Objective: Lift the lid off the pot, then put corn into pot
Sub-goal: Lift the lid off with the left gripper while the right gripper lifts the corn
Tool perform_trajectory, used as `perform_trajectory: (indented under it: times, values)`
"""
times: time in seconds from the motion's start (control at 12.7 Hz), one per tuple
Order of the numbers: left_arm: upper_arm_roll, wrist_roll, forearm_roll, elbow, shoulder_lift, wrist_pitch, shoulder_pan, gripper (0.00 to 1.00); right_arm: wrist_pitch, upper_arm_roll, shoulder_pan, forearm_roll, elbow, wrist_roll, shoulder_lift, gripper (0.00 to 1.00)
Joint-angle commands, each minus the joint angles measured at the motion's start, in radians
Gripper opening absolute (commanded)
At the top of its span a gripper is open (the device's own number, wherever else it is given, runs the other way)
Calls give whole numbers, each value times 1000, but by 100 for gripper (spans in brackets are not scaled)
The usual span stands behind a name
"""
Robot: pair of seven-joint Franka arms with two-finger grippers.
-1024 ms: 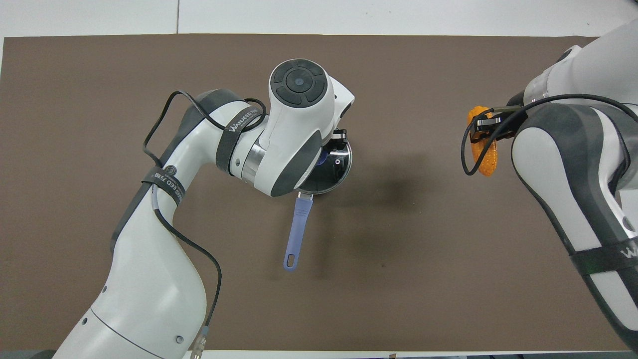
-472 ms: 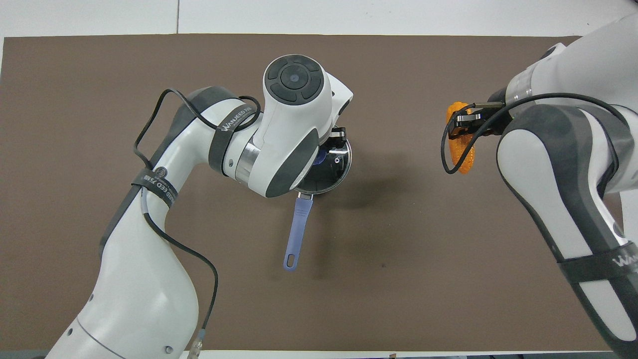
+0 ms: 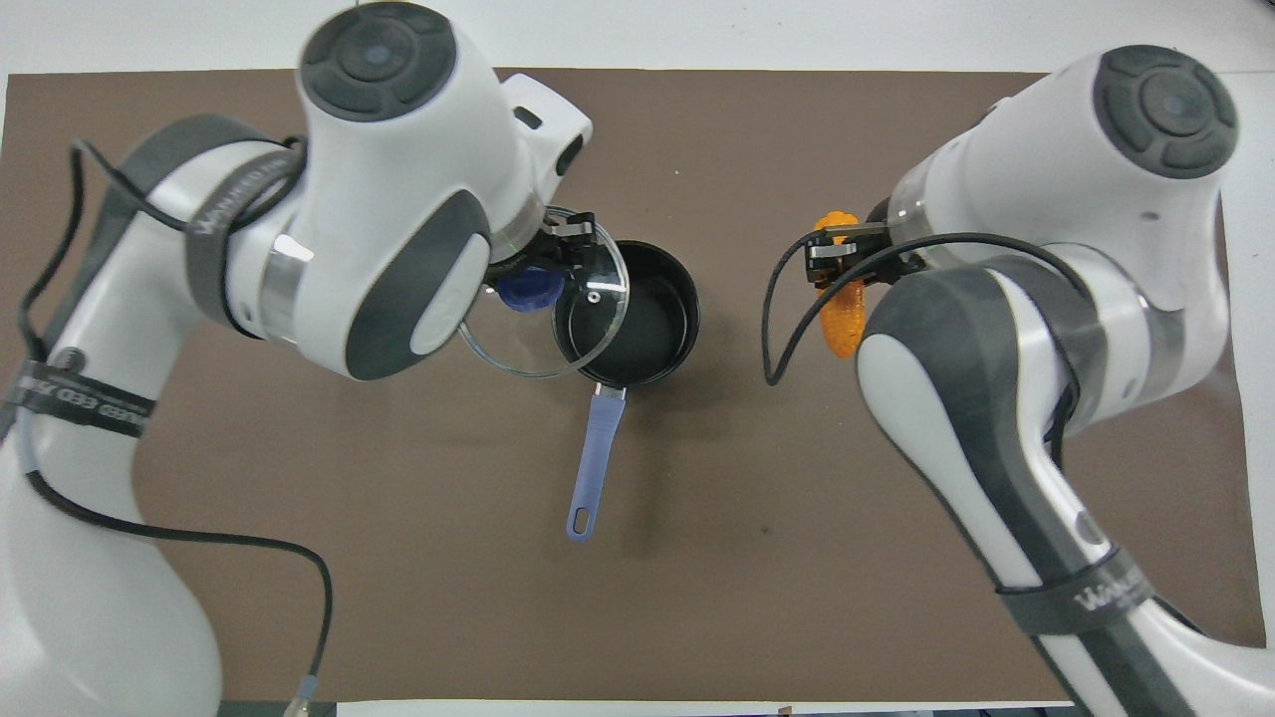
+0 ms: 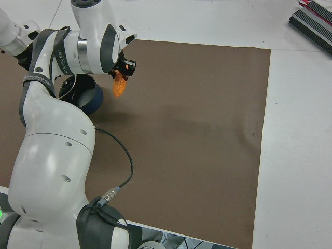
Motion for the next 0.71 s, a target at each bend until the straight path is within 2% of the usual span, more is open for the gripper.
perform_trajectory:
  times: [0.0, 0.08, 0.24, 0.39, 0.63]
  values:
    - [-6, 172, -4, -23, -36, -68, 162, 8, -22, 0, 108, -35, 171, 151, 151, 0]
    - [-6, 282, -4, -30, -36, -74, 240, 7, -27, -1, 168, -61, 241, 226, 224, 0]
    - [-6, 500, -4, -108, -64, -42, 393, 6, -14, 0, 242, -81, 380, 379, 367, 0]
    - [-6, 680, -4, -252, -115, 82, 515, 4, 58, 0, 284, -82, 366, 403, 397, 0]
    - [6, 791, 16, -517, -169, 341, 570, 4, 199, 2, 287, -72, 210, 401, 369, 0]
